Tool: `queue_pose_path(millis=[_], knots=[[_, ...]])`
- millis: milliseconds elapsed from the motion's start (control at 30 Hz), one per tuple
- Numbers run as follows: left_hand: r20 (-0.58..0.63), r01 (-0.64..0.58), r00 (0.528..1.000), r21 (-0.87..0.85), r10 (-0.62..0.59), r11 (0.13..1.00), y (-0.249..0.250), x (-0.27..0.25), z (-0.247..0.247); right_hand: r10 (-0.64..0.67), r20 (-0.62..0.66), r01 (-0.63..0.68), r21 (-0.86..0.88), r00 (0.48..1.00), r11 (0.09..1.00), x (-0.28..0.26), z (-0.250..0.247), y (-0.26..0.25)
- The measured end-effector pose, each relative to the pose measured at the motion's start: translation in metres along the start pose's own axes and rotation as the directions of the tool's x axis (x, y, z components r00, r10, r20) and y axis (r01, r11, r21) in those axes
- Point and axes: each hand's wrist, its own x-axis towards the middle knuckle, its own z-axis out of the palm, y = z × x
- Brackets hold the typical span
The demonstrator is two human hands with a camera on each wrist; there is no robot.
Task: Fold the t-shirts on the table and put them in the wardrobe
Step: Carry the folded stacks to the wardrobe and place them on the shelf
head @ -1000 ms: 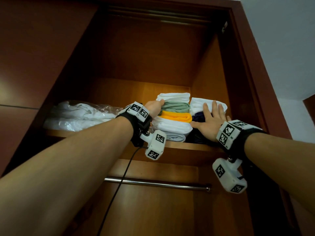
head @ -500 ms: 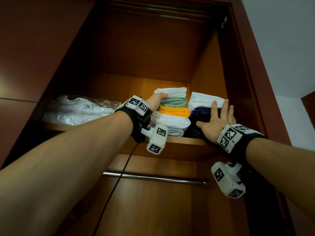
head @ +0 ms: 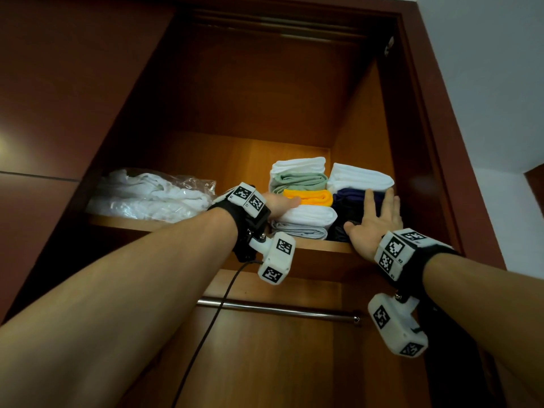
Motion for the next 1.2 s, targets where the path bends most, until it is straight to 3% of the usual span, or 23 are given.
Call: queue_pose_path(millis=[200,333,433,533,633,767,867,933,1000,1100,1200], knots=[[0.052,0.060,0.997,-0.085,-0.056,0.995,0.014,-0.019,0.001,-0.003,-0.017,0.003,0.025,1.000,1.000,0.004,-0.009,0.000],[-0.101,-0.056,0.994,-0.169,0.039,0.984,0.021,-0.014,-0.001,-0.069,-0.085,0.066,-0.040,0.994,0.997,0.016,-0.018,-0.007],[-0.199,-0.138,0.976,-0.260,0.086,0.956,0.024,0.002,-0.005,-0.084,-0.039,0.083,-0.041,0.996,0.996,0.025,-0.023,-0.010],[-0.157,-0.198,0.974,-0.231,0.165,0.953,0.032,0.007,-0.005,-0.066,0.057,0.071,-0.085,0.996,0.994,0.031,-0.024,-0.009],[-0.121,-0.209,0.975,-0.193,0.188,0.959,0.022,0.059,-0.007,-0.043,0.086,0.051,-0.099,0.995,0.994,0.034,-0.025,-0.004],[-0.079,-0.247,0.968,-0.182,0.236,0.952,0.032,0.043,-0.008,-0.041,0.116,0.055,-0.123,0.992,0.991,0.039,-0.026,-0.002],[-0.014,-0.250,0.967,-0.191,0.253,0.949,0.020,0.081,-0.006,-0.067,0.075,0.075,-0.116,0.995,0.990,0.036,-0.021,0.002],[-0.034,-0.201,0.979,-0.217,0.199,0.955,0.012,0.090,-0.007,-0.083,-0.012,0.081,-0.122,0.996,0.989,0.030,-0.014,0.007],[-0.041,-0.147,0.989,-0.240,0.141,0.960,0.010,0.068,-0.008,-0.102,-0.090,0.089,-0.139,0.991,0.986,0.021,-0.004,0.011],[0.000,-0.108,0.994,-0.186,0.110,0.977,0.023,-0.017,-0.007,-0.095,-0.124,0.078,-0.135,0.988,0.988,0.008,0.013,0.014],[0.057,-0.038,0.997,-0.105,0.045,0.994,0.016,-0.038,-0.006,-0.058,-0.117,0.042,-0.138,0.991,0.990,0.002,0.025,0.012]])
